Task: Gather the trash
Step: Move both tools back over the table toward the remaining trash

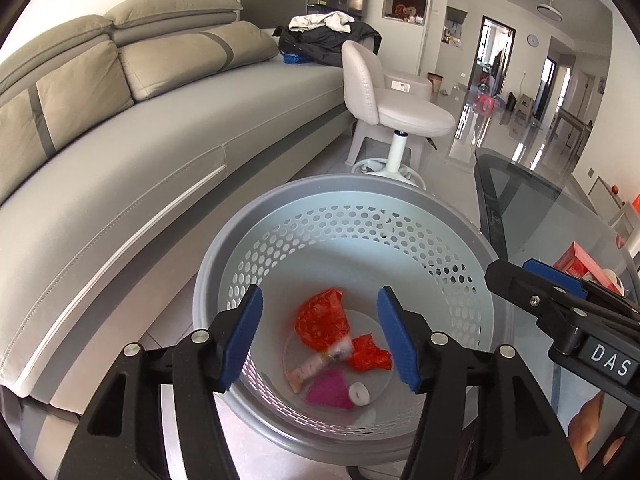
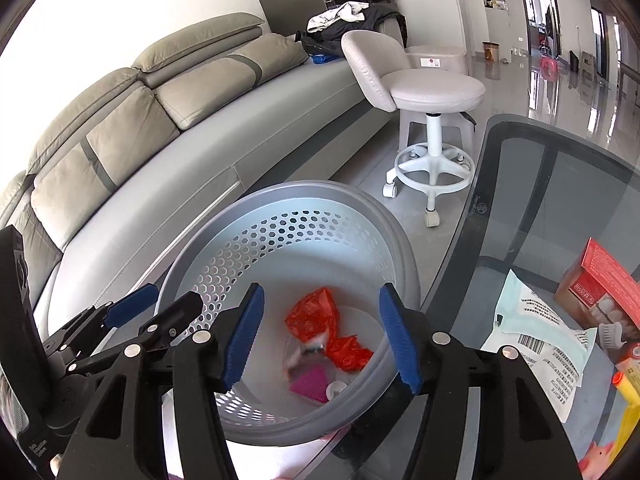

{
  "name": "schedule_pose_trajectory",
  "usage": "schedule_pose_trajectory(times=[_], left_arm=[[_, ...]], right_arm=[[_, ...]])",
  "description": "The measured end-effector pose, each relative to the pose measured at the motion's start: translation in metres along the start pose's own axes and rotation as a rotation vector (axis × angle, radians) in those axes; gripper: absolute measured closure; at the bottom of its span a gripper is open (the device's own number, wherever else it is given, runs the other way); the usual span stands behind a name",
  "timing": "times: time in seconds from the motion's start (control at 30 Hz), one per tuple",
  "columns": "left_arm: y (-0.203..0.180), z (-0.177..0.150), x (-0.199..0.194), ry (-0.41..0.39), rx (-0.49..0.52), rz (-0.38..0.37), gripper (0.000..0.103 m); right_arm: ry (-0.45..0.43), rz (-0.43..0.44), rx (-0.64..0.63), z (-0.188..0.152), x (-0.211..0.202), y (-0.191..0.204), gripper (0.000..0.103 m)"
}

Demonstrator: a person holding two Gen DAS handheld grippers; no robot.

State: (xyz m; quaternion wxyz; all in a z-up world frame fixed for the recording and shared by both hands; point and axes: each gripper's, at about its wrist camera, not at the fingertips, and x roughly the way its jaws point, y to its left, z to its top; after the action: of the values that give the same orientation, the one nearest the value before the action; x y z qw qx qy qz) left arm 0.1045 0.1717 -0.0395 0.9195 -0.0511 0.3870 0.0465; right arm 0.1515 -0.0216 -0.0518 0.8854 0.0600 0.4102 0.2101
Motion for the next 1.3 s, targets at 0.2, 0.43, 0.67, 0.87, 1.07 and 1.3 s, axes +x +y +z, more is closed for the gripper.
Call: schedule_pose_trajectory(times=[0.2,0.43,0.67,0.87,1.07,1.3], left_arm=[[0.001,0.001,0.000,0.004,-0.005,0.004,0.045],[0.002,0.002,-0.004,-0.009,-0.014,0.011,0.033],[-0.004,0.004,-0.013,-0.041,-0.014,0.005,0.026],[-0.018,0.003,-0.028,-0.092,0.025,0.015,0.017],[-0.039,0.000,-0.039,-0.115,0.065,-0.009,0.014],[-0.069,-0.005,-0.046,-0.116,0.104,-0.063,0.013]], right_arm=[[-0.009,0.002,0.012,-0.001,-0.004,-0.001,0.045],[-0.019,-0.009,0.008,-0.004,-0.011,-0.002,0.045],[-0.043,-0.059,0.004,-0.013,-0.029,-0.008,0.042],[-0.082,-0.090,0.037,-0.021,-0.055,-0.019,0.039],[-0.122,-0.129,0.066,-0.032,-0.085,-0.036,0.037],[-0.146,-0.210,0.121,-0.050,-0.121,-0.069,0.035]])
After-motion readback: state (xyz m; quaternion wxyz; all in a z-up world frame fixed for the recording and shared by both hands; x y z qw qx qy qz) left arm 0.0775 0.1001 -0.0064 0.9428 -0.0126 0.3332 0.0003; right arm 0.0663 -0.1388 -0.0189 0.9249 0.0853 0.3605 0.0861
